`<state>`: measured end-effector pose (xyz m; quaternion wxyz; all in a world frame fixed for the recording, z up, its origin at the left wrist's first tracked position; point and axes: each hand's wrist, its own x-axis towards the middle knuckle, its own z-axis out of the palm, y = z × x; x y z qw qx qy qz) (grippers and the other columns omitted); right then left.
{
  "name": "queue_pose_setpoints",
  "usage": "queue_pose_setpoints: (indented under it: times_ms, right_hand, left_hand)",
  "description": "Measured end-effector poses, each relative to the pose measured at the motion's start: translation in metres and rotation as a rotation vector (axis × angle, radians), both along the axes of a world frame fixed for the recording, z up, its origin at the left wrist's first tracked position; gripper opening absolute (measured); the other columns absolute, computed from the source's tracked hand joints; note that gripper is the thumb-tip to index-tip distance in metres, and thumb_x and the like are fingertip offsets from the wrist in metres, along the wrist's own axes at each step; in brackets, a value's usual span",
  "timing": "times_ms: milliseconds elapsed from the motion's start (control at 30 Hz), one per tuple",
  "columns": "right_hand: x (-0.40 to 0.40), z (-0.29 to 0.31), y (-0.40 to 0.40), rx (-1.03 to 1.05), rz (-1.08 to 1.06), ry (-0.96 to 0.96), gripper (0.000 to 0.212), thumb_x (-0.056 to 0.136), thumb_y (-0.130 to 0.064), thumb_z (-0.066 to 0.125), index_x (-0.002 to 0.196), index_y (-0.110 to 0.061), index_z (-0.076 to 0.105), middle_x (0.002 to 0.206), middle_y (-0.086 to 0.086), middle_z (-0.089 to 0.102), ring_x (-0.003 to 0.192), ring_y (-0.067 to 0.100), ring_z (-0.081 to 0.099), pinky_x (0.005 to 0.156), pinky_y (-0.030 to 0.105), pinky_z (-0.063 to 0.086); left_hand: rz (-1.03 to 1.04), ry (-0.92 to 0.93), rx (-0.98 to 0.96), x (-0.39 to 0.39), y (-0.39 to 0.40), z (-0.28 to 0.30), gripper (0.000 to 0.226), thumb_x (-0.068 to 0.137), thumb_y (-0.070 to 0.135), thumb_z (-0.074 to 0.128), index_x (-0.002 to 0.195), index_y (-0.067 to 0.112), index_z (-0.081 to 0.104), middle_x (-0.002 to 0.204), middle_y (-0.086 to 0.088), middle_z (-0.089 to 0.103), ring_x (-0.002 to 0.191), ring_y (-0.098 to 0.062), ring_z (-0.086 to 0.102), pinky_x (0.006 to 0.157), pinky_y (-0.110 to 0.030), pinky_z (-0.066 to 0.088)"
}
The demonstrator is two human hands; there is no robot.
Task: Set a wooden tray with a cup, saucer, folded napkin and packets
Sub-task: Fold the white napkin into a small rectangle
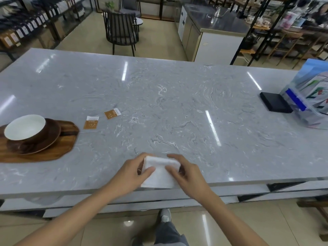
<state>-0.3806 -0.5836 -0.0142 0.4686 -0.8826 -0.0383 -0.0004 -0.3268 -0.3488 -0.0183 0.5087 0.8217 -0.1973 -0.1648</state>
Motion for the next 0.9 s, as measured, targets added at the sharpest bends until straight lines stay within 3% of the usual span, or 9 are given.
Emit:
queue_pose_setpoints:
  times_ms: [67,100,167,267,367,500,667,800,900]
  right_hand:
    - [0.018,0.005,0.002,0.156,-0.072,0.127,0.043,0.1,-0.037,0.064,0.14,-0.03,0.05,0.083,-0.026,0.072,0.072,0.0,0.069,0.06,0.014,0.052]
    - [0.026,0.006,0.003,0.259,-0.1,0.22,0.05,0.099,-0.035,0.067,0.144,-0.029,0.046,0.094,-0.018,0.076,0.08,0.005,0.073,0.066,0.02,0.058]
    - [0.034,0.002,0.004,0.436,-0.114,0.376,0.065,0.092,-0.033,0.077,0.146,-0.034,0.041,0.112,-0.002,0.076,0.094,0.012,0.076,0.076,0.028,0.062]
    - [0.038,-0.006,0.003,0.498,-0.081,0.416,0.08,0.083,-0.024,0.086,0.145,-0.045,0.04,0.123,-0.001,0.071,0.102,0.011,0.074,0.081,0.028,0.062]
    - [0.039,-0.009,0.003,0.506,-0.094,0.391,0.082,0.08,-0.021,0.088,0.144,-0.048,0.044,0.123,0.001,0.073,0.103,0.017,0.075,0.085,0.036,0.064]
    - [0.045,-0.013,0.008,0.411,-0.098,0.364,0.082,0.08,-0.02,0.089,0.144,-0.044,0.043,0.118,0.001,0.072,0.094,0.012,0.076,0.075,0.027,0.063]
    - [0.062,-0.016,0.001,0.333,-0.089,0.333,0.048,0.088,-0.017,0.081,0.127,-0.036,0.059,0.077,-0.013,0.075,0.074,-0.002,0.071,0.066,0.012,0.053]
    - [0.081,-0.01,-0.009,0.298,-0.059,0.389,0.037,0.09,-0.017,0.079,0.123,-0.021,0.064,0.093,0.009,0.079,0.083,0.009,0.074,0.071,0.018,0.057]
    - [0.093,-0.006,-0.013,0.283,-0.03,0.415,0.036,0.087,-0.011,0.08,0.12,-0.015,0.065,0.093,0.006,0.077,0.082,0.007,0.074,0.069,0.018,0.057]
  left_hand:
    - [0.115,0.22,-0.152,0.01,-0.008,0.002,0.027,0.096,0.026,0.068,0.122,0.027,0.059,0.107,0.001,0.076,0.098,-0.016,0.074,0.085,-0.039,0.062]
    - [0.169,0.306,-0.206,0.015,-0.012,0.001,0.029,0.096,0.018,0.068,0.123,0.021,0.059,0.111,-0.002,0.076,0.102,-0.021,0.074,0.088,-0.04,0.061]
    - [0.246,0.457,-0.272,0.022,-0.017,-0.001,0.036,0.095,0.01,0.068,0.129,0.015,0.058,0.118,-0.01,0.074,0.107,-0.026,0.072,0.089,-0.039,0.061]
    - [0.261,0.664,-0.413,0.026,-0.017,-0.004,0.054,0.086,0.002,0.075,0.135,0.015,0.056,0.126,-0.013,0.07,0.111,-0.029,0.07,0.088,-0.044,0.061]
    - [0.247,0.646,-0.404,0.029,-0.01,-0.01,0.062,0.081,-0.004,0.079,0.135,0.016,0.056,0.124,-0.012,0.072,0.11,-0.028,0.071,0.085,-0.044,0.062]
    - [0.237,0.478,-0.271,0.035,0.0,-0.018,0.064,0.078,0.001,0.084,0.133,0.02,0.056,0.121,-0.003,0.074,0.11,-0.024,0.071,0.092,-0.045,0.059]
    - [0.235,0.38,-0.208,0.053,0.004,-0.022,0.045,0.085,0.007,0.079,0.125,0.017,0.06,0.106,-0.002,0.078,0.103,-0.02,0.074,0.089,-0.033,0.059]
    - [0.166,0.336,-0.096,0.074,0.003,-0.013,0.046,0.084,0.007,0.08,0.124,0.015,0.06,0.11,-0.006,0.075,0.101,-0.023,0.074,0.078,-0.028,0.06]
    - [0.085,0.424,-0.085,0.087,0.002,-0.004,0.051,0.084,-0.002,0.077,0.13,0.011,0.058,0.115,-0.017,0.074,0.105,-0.03,0.073,0.081,-0.041,0.062]
